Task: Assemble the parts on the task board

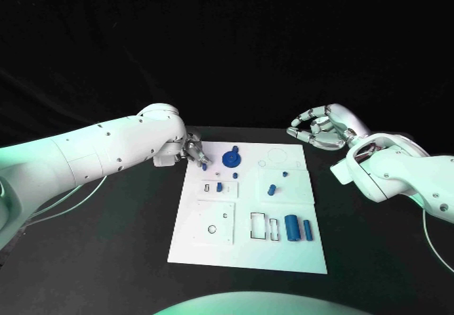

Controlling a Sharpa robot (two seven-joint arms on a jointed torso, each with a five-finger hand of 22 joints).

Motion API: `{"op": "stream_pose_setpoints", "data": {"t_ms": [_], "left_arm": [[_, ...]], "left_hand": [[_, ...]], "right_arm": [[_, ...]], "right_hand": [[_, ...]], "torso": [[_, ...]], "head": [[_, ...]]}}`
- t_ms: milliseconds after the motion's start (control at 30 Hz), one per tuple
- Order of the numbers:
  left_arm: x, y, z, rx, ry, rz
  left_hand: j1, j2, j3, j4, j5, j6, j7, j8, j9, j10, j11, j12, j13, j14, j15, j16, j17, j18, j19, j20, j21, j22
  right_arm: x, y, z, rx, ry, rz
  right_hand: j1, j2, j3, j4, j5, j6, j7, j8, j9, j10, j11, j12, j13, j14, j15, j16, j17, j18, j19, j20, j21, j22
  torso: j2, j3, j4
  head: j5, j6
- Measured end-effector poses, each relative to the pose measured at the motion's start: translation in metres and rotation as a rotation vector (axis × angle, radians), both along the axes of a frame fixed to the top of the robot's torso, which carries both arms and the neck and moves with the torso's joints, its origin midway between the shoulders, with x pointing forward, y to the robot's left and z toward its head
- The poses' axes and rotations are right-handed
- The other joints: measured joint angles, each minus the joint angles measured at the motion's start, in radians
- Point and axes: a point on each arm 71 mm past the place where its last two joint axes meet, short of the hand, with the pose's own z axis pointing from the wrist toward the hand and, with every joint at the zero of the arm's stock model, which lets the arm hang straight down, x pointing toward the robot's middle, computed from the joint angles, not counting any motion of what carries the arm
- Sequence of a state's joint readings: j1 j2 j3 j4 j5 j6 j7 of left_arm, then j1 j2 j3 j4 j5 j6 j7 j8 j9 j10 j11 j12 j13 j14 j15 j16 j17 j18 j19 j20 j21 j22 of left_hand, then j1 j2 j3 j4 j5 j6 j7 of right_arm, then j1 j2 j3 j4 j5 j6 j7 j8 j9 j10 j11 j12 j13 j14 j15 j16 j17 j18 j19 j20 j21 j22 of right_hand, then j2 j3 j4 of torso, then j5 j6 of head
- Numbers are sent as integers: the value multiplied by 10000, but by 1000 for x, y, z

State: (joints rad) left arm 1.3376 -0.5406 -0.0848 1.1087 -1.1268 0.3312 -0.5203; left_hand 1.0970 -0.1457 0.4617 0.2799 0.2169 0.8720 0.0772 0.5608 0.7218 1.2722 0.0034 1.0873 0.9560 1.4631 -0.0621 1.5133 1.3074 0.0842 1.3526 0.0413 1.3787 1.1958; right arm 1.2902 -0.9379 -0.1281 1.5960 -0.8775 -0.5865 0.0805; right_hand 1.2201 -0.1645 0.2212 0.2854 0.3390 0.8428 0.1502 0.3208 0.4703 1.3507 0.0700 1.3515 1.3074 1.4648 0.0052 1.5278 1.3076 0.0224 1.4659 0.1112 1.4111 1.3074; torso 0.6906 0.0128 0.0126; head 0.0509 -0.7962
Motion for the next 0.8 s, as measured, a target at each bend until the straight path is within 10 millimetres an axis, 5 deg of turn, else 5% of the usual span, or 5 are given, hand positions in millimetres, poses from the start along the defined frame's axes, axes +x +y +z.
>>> {"op": "stream_pose_setpoints", "data": {"t_ms": [200,367,800], "left_arm": [[0,0,0,-73,20,36],[0,-1,0,-237,69,95],[-4,10,0,-1238,332,692]], "left_hand": [[815,166,420,-260,0,6,-6,0,-21,-36,-36,0,-40,0,0,0,0,1,37,37,0,9],[1699,248,1172,-838,-54,24,-21,-56,-26,-72,-68,0,-80,0,1,0,0,1,37,36,0,58],[2050,212,1446,-565,-40,-69,70,298,-25,-52,-12,-1,-127,0,1,0,-1,1,36,36,40,129]], "right_arm": [[0,0,0,-1,2,-4],[0,0,0,-2,2,-5],[0,-1,0,-8,0,-23]], "right_hand": [[0,0,0,0,0,0,0,39,0,0,0,0,0,0,0,0,0,-1,0,0,0,-1],[0,0,0,0,39,0,0,39,0,0,0,0,0,0,0,0,-1,-1,0,0,0,-1],[39,39,0,0,134,0,0,39,1,0,0,0,0,0,0,0,-1,-1,26,-26,0,-2]], "torso": [[0,8,-1],[0,7,0],[-25,12,12]], "head": [[-1,-23],[-1,-38],[8,-67]]}}
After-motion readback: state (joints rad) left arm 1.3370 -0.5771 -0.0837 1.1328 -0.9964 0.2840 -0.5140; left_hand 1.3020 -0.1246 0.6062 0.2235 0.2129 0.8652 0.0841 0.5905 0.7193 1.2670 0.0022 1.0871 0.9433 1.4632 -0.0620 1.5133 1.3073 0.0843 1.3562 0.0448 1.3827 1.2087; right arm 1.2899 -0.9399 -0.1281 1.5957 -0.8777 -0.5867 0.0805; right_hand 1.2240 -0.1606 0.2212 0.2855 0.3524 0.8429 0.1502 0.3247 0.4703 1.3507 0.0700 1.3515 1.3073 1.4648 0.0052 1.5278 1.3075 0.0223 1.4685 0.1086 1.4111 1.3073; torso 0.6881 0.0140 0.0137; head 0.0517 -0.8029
